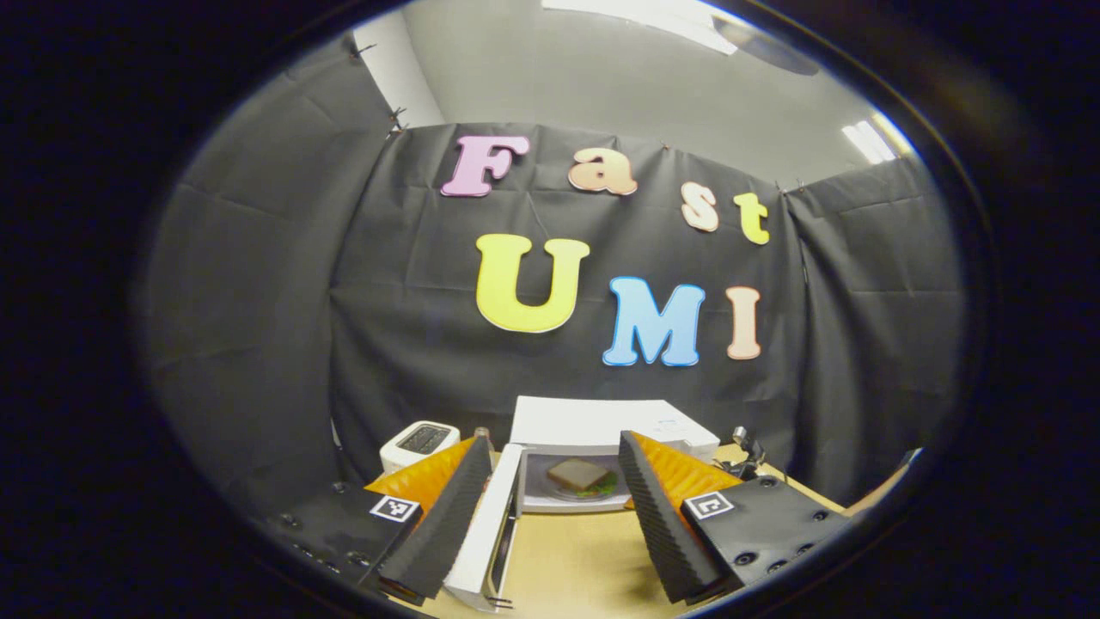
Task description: Open the microwave oven with the left hand, put the food in, and close the microwave oven.
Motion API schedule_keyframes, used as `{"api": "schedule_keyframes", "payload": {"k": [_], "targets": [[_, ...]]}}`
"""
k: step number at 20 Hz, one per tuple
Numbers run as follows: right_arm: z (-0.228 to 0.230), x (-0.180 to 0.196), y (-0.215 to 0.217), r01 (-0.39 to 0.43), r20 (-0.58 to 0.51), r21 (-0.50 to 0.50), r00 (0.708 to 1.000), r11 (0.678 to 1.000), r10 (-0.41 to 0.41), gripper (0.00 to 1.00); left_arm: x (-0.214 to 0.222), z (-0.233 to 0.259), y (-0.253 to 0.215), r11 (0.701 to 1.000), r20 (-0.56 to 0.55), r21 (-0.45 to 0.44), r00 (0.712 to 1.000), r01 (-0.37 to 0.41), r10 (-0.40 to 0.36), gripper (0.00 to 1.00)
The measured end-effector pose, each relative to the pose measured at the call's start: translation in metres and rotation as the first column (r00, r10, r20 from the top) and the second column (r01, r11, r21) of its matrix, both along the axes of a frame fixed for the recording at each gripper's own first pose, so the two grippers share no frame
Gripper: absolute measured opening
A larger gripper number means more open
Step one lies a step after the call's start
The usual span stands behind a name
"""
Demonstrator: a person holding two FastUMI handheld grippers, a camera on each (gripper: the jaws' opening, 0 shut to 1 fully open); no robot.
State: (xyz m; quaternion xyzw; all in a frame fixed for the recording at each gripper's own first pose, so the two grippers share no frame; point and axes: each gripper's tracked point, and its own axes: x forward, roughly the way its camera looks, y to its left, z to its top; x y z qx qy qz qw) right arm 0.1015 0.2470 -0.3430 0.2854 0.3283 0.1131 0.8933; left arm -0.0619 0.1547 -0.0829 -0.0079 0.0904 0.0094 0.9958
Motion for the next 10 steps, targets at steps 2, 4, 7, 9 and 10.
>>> {"api": "schedule_keyframes", "payload": {"k": [2,4,7,9,10], "targets": [[0.013,-0.015,-0.037,-0.035,0.082,-0.154,0.996,0.988,0.048,0.96,0.006,-0.003,-0.013,1.000,0.004,-0.012,1.000,0.025,-0.025,0.98],[0.047,-0.025,-0.066,-0.013,0.176,-0.230,0.983,0.973,0.055,0.96,0.008,-0.007,-0.025,0.999,0.007,-0.020,0.999,0.044,-0.044,0.97],[0.109,-0.043,-0.105,0.065,0.338,-0.305,0.940,0.950,0.044,0.96,0.014,-0.018,-0.043,0.997,-0.003,-0.037,0.997,0.074,-0.074,0.97],[0.153,-0.060,-0.122,0.110,0.433,-0.332,0.900,0.937,0.048,0.96,0.018,-0.024,-0.056,0.994,-0.008,-0.040,0.995,0.098,-0.099,0.96],[0.172,-0.068,-0.132,0.136,0.473,-0.346,0.880,0.928,0.048,0.96,0.020,-0.026,-0.062,0.993,-0.009,-0.039,0.994,0.111,-0.111,0.96]]}}
